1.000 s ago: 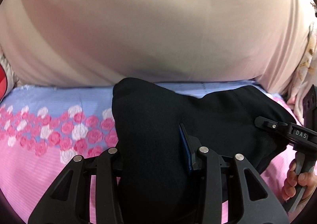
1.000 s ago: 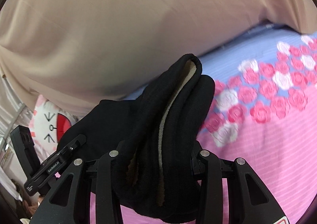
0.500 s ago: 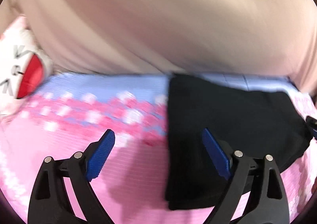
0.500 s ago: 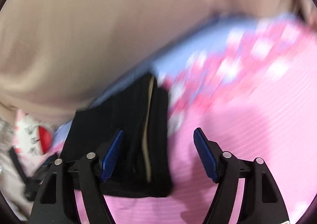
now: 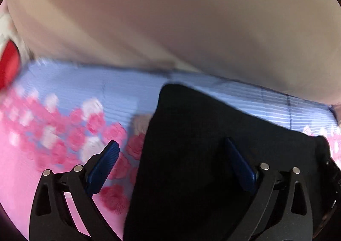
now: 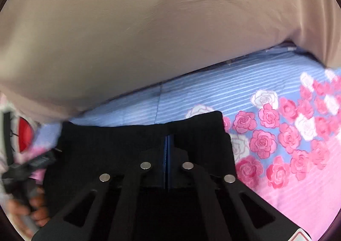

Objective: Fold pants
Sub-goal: 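Fold the held end over the stack with the left tool and release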

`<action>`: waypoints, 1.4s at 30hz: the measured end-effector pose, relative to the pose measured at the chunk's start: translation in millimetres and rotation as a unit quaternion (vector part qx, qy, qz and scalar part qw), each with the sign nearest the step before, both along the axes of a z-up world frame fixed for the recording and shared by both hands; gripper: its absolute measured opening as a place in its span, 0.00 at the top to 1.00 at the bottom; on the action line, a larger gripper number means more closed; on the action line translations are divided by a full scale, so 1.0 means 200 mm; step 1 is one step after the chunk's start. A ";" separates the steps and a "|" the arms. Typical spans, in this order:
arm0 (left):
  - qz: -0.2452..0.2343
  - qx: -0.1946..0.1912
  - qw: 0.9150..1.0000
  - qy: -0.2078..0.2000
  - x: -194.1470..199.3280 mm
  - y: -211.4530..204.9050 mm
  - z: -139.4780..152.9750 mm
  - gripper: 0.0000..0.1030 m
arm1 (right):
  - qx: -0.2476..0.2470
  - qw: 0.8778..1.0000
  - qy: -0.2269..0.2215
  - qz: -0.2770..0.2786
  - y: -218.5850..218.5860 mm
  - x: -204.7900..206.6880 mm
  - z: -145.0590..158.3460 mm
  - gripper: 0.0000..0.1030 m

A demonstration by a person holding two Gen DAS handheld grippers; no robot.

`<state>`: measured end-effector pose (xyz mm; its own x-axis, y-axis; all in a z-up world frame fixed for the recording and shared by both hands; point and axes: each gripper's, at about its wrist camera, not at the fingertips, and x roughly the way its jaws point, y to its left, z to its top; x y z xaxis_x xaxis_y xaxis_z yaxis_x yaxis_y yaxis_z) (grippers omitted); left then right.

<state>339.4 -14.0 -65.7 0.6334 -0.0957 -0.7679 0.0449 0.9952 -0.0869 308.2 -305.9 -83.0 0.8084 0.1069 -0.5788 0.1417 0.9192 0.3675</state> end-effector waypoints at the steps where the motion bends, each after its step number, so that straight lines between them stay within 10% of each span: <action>1: 0.007 -0.019 1.000 0.000 -0.01 0.03 0.01 0.06 | -0.006 1.000 -0.001 0.003 0.00 -0.01 0.00 1.00; 15: -0.045 0.072 0.994 -0.062 -0.50 -0.04 0.26 0.06 | -0.100 0.995 -0.026 -0.006 0.19 -0.45 0.23 0.93; 23: -0.043 0.122 0.991 -0.032 -0.64 -0.03 0.13 0.04 | -0.114 0.993 0.022 -0.007 0.13 -0.58 0.01 1.00; 35: -0.045 0.109 0.993 -0.031 -0.81 0.04 0.17 0.05 | -0.062 0.998 0.027 -0.019 0.13 -0.71 0.08 0.99; 42: -0.072 0.075 0.988 -0.112 -1.23 0.11 0.27 0.05 | -0.086 0.995 -0.026 -0.045 0.28 -1.13 0.16 0.88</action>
<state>93.9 7.6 -12.3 0.7768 -0.0925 -0.6230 0.1887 0.9779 0.0901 81.6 -250.1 -51.7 0.8398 -0.0650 -0.5390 0.2112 0.9537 0.2140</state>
